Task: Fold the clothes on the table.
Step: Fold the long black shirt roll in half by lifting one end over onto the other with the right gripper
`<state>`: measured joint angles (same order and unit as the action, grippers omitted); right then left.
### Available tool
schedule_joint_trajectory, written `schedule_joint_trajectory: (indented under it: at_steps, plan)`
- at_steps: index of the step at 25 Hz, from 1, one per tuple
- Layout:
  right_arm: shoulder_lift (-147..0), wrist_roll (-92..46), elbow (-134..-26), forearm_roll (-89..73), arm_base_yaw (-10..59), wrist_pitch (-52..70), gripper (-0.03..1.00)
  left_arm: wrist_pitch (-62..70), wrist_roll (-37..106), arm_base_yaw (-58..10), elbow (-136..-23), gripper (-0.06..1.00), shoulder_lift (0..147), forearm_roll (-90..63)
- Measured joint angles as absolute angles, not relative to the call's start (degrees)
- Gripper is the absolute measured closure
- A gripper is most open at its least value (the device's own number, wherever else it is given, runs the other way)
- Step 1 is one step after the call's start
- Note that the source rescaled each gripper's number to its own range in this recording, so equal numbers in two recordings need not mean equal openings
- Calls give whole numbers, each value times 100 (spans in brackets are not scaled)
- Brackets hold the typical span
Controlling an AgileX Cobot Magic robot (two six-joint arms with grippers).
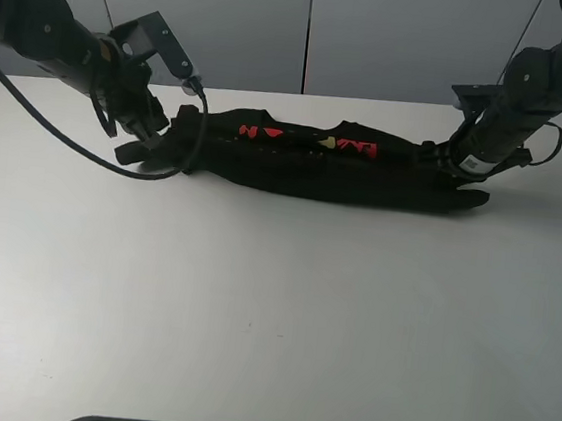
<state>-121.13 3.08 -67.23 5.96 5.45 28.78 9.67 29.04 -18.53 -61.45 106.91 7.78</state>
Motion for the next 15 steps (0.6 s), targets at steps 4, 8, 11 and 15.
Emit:
schedule_joint_trajectory:
  at_steps: [4, 8, 11, 15]
  plan:
    - [-11778, 608, -6600, 1158, 68, 3535, 95, 967, 2904, -1853, -6145, 36, 10168, 778]
    - [-11242, 649, -6499, 1333, -308, 3971, 95, 933, 2892, -1853, -6145, 36, 9774, 778]
    - [-10658, 554, -6491, 1279, -292, 3985, 95, 933, 2866, -1853, -6145, 36, 9616, 789]
    - [-10183, 186, -6491, 909, 124, 3963, 95, 933, 2866, -1853, -6145, 36, 9565, 789]
